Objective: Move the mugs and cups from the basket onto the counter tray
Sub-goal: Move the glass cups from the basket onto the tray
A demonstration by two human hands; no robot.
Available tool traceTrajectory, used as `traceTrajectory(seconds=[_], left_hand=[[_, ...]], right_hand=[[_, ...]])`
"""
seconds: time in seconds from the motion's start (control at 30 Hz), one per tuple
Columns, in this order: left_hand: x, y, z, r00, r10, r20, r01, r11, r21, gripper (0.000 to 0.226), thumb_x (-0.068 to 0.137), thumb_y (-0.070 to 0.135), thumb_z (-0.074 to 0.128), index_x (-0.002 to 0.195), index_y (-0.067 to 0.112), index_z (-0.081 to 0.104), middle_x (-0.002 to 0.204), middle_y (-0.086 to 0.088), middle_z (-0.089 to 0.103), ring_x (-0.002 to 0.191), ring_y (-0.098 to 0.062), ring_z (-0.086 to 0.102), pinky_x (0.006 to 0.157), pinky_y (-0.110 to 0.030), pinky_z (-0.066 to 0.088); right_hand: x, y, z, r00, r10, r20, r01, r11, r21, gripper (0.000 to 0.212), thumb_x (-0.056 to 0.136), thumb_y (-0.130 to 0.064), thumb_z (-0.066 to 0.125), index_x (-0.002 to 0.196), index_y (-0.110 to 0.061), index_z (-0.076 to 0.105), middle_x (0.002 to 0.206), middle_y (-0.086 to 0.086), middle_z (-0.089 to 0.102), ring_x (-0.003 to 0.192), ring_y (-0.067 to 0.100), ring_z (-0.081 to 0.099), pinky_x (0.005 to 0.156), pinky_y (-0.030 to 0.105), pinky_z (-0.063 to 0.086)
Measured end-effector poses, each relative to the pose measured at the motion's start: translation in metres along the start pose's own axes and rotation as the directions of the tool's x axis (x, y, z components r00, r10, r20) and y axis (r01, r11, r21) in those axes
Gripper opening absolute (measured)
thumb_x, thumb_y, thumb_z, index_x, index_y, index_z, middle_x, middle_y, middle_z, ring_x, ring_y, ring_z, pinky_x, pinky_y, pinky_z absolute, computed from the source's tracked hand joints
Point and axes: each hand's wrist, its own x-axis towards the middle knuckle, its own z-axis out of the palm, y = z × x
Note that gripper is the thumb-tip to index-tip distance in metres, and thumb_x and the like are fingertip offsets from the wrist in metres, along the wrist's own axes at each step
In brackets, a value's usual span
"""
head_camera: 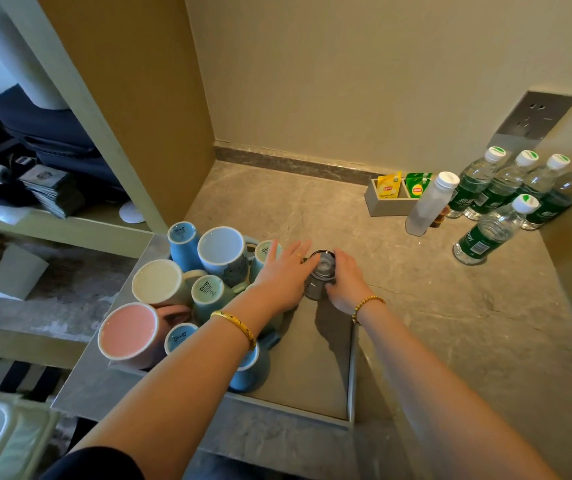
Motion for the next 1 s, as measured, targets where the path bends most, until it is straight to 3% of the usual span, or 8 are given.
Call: traceTrajectory(seconds=[0.07,0.13,0.27,0.43,0.7,0.9,1.0], left_hand=[[-0.008,-0.01,-0.015,0.974,-0.114,-0.197,0.082,0.983,-0.163,0.047,0.094,0.019,0.044,0.14,0.018,0.036,0.148,-0.009,0.036,0.132,-0.029,0.035,0.111,-0.044,0.024],[-0.021,-0.025,-0.031,0.931,-0.231,-0.282,0.128,0.932,-0.339,0.038,0.096,0.02,0.042,0.133,0.016,0.047,0.133,-0.009,0.052,0.118,-0.027,0.049,0.098,-0.038,0.039],[-0.057,-0.06,-0.049,0.903,-0.316,-0.292,0.17,0.885,-0.433,0.034,0.096,0.021,0.042,0.128,0.015,0.053,0.126,-0.01,0.058,0.116,-0.026,0.05,0.093,-0.036,0.041],[-0.133,-0.121,-0.044,0.808,-0.486,-0.334,0.299,0.826,-0.478,0.031,0.092,0.015,0.045,0.12,0.014,0.059,0.122,-0.01,0.06,0.113,-0.03,0.05,0.09,-0.038,0.041],[-0.321,-0.253,0.014,0.595,-0.762,-0.256,0.555,0.62,-0.555,0.026,0.093,0.018,0.045,0.112,0.017,0.062,0.115,-0.004,0.062,0.106,-0.025,0.055,0.082,-0.033,0.045],[-0.445,-0.326,0.071,0.505,-0.858,-0.096,0.694,0.47,-0.546,0.024,0.092,0.016,0.042,0.106,0.018,0.061,0.107,-0.003,0.06,0.1,-0.026,0.054,0.067,-0.031,0.041],[-0.488,-0.35,0.094,0.446,-0.895,-0.008,0.741,0.375,-0.557,0.029,0.091,0.015,0.044,0.115,0.021,0.06,0.115,-0.002,0.06,0.108,-0.024,0.053,0.077,-0.035,0.048]], right_hand=[[-0.003,-0.013,-0.009,0.994,-0.059,-0.094,0.056,0.998,-0.033,0.062,0.083,0.006,0.047,0.14,-0.01,0.03,0.144,0.011,0.032,0.133,0.029,0.027,0.113,0.037,0.026],[-0.006,-0.037,-0.016,0.975,-0.145,-0.167,0.134,0.988,-0.073,0.058,0.081,0.007,0.047,0.135,-0.013,0.038,0.138,0.009,0.037,0.13,0.027,0.03,0.111,0.036,0.026],[-0.016,-0.102,-0.009,0.915,-0.318,-0.248,0.283,0.944,-0.169,0.047,0.079,0.008,0.05,0.123,-0.009,0.049,0.126,0.013,0.046,0.119,0.03,0.037,0.101,0.035,0.033],[-0.041,-0.199,0.036,0.827,-0.497,-0.262,0.504,0.863,-0.045,0.039,0.074,0.012,0.046,0.11,0.0,0.054,0.113,0.021,0.051,0.108,0.037,0.043,0.093,0.037,0.034],[-0.102,-0.345,0.197,0.764,-0.645,0.025,0.639,0.762,0.103,0.03,0.089,-0.001,0.048,0.118,-0.004,0.051,0.12,0.016,0.047,0.105,0.03,0.053,0.089,0.033,0.041],[-0.155,-0.434,0.323,0.658,-0.707,0.26,0.697,0.702,0.146,0.03,0.092,-0.006,0.047,0.122,-0.007,0.051,0.127,0.012,0.045,0.111,0.024,0.051,0.094,0.032,0.042],[-0.173,-0.46,0.371,0.611,-0.699,0.371,0.715,0.689,0.118,0.033,0.092,-0.007,0.047,0.125,-0.007,0.049,0.129,0.011,0.045,0.114,0.024,0.05,0.097,0.03,0.04]])
